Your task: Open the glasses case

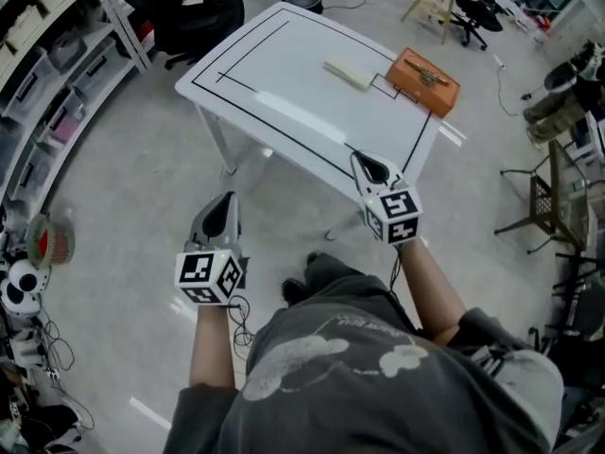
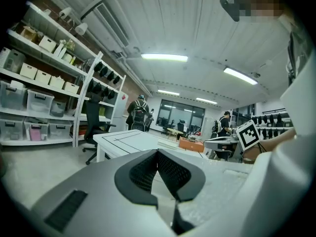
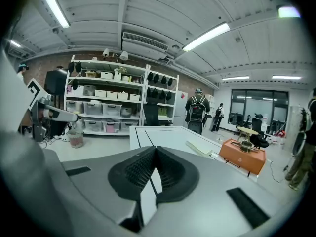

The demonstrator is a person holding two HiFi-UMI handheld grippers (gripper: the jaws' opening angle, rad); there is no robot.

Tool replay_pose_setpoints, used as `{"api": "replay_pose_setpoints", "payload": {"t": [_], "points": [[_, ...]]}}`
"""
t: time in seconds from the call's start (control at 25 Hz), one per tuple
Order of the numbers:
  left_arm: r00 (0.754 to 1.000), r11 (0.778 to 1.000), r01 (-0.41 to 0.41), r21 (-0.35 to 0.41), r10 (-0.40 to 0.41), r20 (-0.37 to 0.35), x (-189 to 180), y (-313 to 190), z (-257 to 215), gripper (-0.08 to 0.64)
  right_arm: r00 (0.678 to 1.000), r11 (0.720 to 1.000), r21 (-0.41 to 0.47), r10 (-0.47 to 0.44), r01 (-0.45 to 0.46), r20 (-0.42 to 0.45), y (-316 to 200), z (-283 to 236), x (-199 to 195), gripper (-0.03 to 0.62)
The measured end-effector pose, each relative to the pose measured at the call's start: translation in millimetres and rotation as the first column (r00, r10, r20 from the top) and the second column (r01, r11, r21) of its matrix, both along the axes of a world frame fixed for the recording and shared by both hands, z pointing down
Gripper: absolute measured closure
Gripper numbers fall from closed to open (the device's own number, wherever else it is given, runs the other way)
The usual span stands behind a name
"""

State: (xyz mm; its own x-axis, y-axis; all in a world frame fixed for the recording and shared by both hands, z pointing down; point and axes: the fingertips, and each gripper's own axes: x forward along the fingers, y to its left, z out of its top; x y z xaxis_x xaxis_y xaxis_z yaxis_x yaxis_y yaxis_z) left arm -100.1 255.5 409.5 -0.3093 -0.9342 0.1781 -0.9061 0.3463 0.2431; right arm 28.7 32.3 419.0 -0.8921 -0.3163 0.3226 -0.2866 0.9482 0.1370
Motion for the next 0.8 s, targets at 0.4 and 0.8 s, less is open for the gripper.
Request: {"api": "replay_pose_setpoints", "payload": {"t": [0.4,0.8], "points": [[1.000,1.000,0.004,-0.026,-0.005,-0.014,-39.6,-26.7,10.3,0.558,0.997,0.998,-0.008,0.062,-0.062,0.048,-65.4,-5.6,-56.0,0.592],[0.996,0.993,-0.085,-0.077,0.083,-0.023,-134.4,-147.0,18.8,0.558,0.981,0.981,-0.033,0.193,-0.193,0.007,-189.5,20.6,-104.7,0.592]]}}
